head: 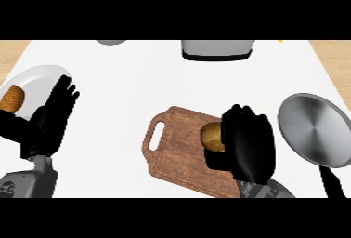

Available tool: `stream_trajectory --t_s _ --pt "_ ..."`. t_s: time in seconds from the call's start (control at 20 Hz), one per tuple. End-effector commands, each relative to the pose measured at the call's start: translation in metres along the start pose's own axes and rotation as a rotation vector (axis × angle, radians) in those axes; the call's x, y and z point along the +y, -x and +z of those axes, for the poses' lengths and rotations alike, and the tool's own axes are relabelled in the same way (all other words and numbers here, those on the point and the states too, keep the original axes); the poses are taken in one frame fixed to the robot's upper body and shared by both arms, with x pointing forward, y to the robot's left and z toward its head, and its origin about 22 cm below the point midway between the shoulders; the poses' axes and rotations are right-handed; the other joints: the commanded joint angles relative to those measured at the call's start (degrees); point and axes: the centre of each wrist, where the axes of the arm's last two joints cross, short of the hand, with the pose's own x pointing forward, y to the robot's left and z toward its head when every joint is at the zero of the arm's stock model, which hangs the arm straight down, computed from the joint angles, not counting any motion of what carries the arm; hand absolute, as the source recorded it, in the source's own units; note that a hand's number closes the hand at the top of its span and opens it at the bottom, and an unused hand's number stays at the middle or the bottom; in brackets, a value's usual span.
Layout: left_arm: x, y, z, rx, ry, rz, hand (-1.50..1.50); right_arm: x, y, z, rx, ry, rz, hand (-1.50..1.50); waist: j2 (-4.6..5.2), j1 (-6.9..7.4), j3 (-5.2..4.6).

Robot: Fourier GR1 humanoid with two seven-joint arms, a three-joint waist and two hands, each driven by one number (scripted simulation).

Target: Pick the pear from the cutting board and place it in the pan

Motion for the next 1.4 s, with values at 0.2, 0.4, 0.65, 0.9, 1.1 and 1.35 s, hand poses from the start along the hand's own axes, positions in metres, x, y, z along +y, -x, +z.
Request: stream_trajectory --t_s 0.2,0.4,0.65,0.9,1.1,1.35 --pt "-0.006 -0.012 -0.005 -0.013 -0.003 0.007 0.0 -0.066 0.016 0.008 0.093 0.143 -0.021 1.5 0.38 0.69 0.06" --pt "-0.027 -0.015 0.006 0.002 0.013 -0.017 0.0 -0.081 0.049 -0.016 0.155 0.209 -0.069 1.5 0.4 0.99 0.1" --pt "-0.004 -0.016 0.004 -0.008 0.01 0.005 0.0 -0.081 0.101 -0.027 0.247 0.259 -0.109 1.5 0.44 0.94 0.13" --pt "-0.012 0.0 0.001 -0.012 0.015 0.0 0.0 -0.07 0.173 -0.038 0.26 0.288 -0.138 1.5 0.55 0.51 0.17" --pt "-0.005 0.002 0.008 -0.01 0.009 0.016 0.0 -0.065 0.219 -0.057 0.311 0.327 -0.166 1.5 0.52 0.87 0.13" --pt "-0.015 -0.01 0.005 -0.016 0.014 0.007 0.0 -0.017 0.278 -0.066 0.291 0.278 -0.183 1.5 0.59 1.07 0.19"
